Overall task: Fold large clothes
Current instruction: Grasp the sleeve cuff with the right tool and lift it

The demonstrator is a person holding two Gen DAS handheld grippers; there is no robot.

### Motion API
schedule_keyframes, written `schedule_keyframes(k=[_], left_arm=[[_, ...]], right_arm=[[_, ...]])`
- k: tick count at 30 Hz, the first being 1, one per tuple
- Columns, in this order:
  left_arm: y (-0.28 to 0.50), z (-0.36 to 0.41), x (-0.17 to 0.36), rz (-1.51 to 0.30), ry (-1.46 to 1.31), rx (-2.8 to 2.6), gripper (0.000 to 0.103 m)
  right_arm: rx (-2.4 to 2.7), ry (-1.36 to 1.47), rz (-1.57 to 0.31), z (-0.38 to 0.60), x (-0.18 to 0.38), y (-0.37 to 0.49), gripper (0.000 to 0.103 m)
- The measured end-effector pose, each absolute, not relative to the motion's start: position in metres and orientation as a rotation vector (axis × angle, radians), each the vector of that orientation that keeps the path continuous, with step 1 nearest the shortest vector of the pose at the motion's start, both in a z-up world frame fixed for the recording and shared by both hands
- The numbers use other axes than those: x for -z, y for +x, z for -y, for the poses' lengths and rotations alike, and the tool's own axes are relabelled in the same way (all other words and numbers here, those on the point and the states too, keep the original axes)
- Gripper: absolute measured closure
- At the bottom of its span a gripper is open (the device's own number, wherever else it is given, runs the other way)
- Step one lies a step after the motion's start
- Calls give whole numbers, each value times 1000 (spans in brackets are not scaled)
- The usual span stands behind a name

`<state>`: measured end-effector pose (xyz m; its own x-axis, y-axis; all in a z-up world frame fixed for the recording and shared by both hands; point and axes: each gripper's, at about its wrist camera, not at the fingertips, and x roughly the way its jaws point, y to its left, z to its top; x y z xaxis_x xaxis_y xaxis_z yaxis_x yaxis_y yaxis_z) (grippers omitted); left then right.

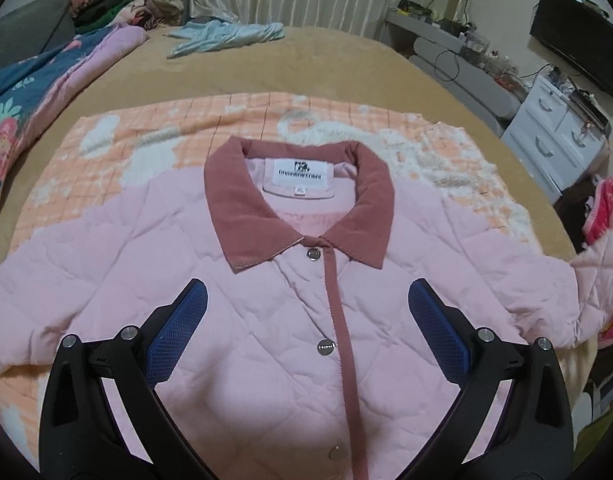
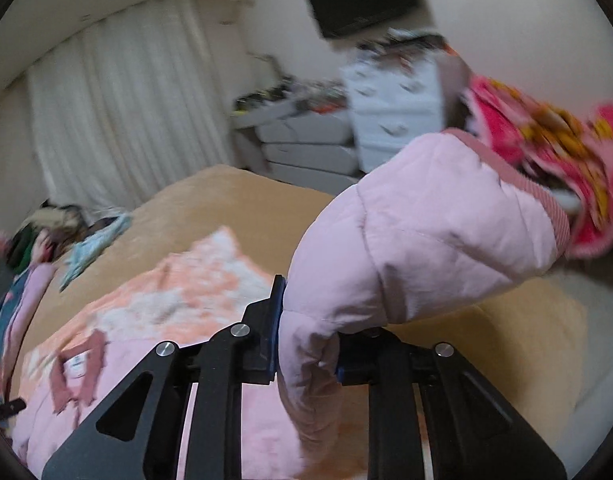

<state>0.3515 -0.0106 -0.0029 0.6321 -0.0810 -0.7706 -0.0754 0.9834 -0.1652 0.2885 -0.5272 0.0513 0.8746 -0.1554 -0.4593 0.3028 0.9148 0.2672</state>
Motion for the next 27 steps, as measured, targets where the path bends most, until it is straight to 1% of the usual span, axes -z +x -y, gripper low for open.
schedule_keyframes(k=[4, 10, 17, 27], left_arm=[[342, 3, -15, -861, -197, 3, 8], [328, -10, -33, -834, -210, 21, 8], [311, -36, -47, -811, -240, 22, 8], [292, -72, -52, -805, -308, 11, 8]], right_arm=[[162, 277, -420, 490, -85, 294, 85], [74, 208, -402, 437, -116, 303, 85], [-18, 140, -392, 373, -134, 304, 85], [-148, 74, -377, 293, -149, 303, 85]])
